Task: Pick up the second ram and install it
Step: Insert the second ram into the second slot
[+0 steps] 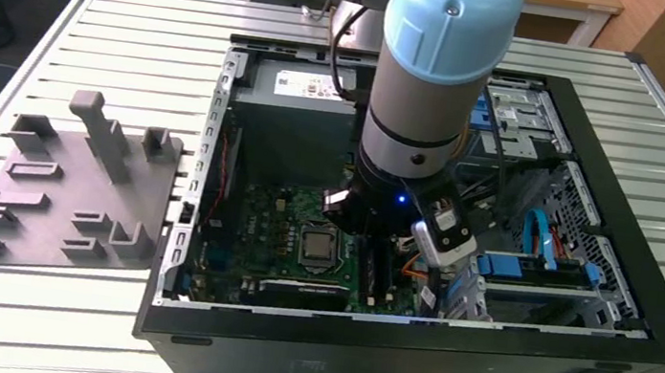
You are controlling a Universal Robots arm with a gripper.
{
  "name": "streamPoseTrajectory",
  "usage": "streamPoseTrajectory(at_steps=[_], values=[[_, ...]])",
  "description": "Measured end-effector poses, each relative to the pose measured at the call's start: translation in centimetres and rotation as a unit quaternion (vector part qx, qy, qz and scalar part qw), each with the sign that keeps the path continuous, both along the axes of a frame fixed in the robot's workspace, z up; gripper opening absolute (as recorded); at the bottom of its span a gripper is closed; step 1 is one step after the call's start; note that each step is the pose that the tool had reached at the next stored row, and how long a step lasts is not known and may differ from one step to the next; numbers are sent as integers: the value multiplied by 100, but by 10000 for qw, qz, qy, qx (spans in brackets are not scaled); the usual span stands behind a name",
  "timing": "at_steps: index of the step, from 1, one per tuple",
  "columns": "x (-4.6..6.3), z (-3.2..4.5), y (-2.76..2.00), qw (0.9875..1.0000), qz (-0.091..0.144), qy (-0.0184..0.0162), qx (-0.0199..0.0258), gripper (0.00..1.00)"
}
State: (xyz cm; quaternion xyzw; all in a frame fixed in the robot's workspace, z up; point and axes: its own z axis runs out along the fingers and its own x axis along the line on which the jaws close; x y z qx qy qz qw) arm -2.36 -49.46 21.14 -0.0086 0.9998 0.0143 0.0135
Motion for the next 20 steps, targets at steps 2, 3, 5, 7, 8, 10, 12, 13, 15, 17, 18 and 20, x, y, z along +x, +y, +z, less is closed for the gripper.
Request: streamPoseTrajectory(at_steps=[2,3,5,7,8,10,12,13,15,17,18,20], values=[[0,-1,0,10000,0,0,0,14],[0,-1,0,10000,0,0,0,14],[0,-1,0,10000,0,0,0,14],[0,-1,0,10000,0,0,0,14],[0,-2,0,10000,0,0,0,14],[0,-4,0,10000,0,0,1,14],[0,-12,0,10000,0,0,1,14],[0,-18,0,10000,0,0,1,14],[1,-29,0,10000,-1,0,-1,14],[4,-41,-1,10000,0,2,-5,14],[7,-52,-1,10000,0,1,-2,14],[12,-58,-1,10000,0,2,-3,14]])
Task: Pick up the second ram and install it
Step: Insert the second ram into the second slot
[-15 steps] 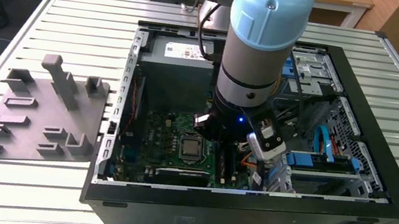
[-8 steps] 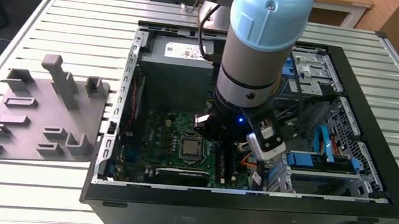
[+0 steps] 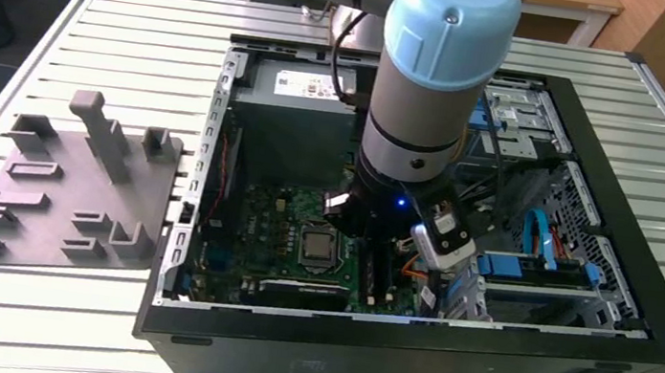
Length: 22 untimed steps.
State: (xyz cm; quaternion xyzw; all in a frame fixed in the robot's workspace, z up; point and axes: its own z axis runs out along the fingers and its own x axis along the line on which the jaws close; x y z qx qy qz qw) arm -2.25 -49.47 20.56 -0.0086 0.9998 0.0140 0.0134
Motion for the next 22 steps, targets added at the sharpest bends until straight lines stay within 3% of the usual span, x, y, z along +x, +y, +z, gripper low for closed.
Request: streamPoseTrajectory(at_steps=[10,12,13,16,22], values=[[3,-9,4,10000,-1,-5,11,14],[3,-13,4,10000,-1,-5,12,15],[3,-5,1,10000,-1,-1,3,21],[2,5,1,10000,-1,-1,1,21],[3,250,1,10000,-1,-1,1,21]])
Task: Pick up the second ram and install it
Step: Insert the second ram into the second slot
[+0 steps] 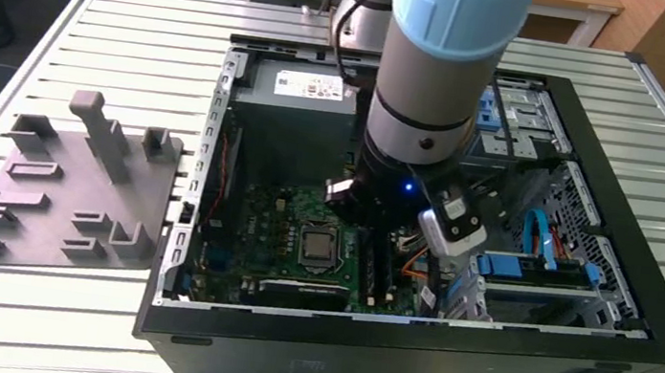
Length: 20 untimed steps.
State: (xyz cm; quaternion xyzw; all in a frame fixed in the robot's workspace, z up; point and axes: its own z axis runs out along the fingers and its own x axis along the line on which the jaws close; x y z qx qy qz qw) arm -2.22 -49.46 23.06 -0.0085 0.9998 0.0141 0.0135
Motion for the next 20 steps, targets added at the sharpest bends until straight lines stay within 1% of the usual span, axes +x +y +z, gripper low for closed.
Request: streamPoseTrajectory(at_steps=[4,6,7,8,11,12,20], values=[[1,180,5,10000,0,0,-6,21],[0,274,10,10000,0,0,-13,19],[0,319,12,10000,0,0,-17,13],[0,358,14,10000,0,0,-20,10],[0,444,18,10000,0,0,-33,10],[0,458,18,10000,0,0,-34,10],[0,460,18,10000,0,0,-33,10]])
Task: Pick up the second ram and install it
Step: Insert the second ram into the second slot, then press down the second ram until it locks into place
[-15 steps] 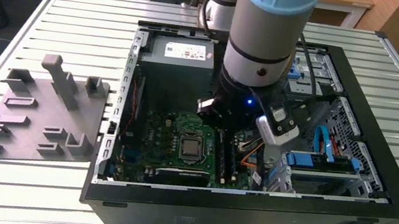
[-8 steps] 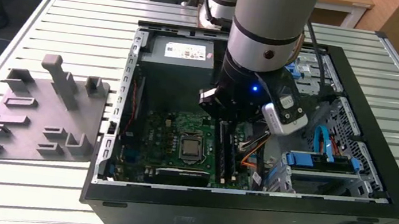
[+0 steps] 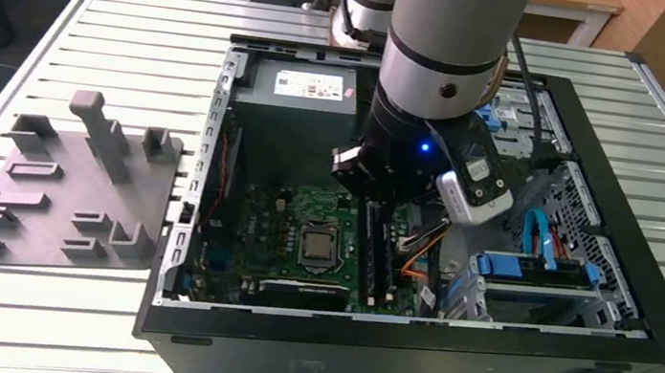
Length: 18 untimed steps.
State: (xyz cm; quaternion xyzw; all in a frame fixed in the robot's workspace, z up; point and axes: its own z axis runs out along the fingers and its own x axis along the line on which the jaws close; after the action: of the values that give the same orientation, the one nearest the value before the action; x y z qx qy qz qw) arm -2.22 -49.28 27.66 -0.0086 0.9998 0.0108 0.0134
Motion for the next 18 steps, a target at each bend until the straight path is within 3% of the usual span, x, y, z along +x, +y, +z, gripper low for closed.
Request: streamPoseTrajectory(at_steps=[12,16,17,18], values=[[1,-10,3,10000,0,1,0,10],[12,-82,86,10000,-1,7,-2,10],[26,-131,148,10000,0,8,-1,10],[29,-149,174,10000,-1,8,-1,10]])
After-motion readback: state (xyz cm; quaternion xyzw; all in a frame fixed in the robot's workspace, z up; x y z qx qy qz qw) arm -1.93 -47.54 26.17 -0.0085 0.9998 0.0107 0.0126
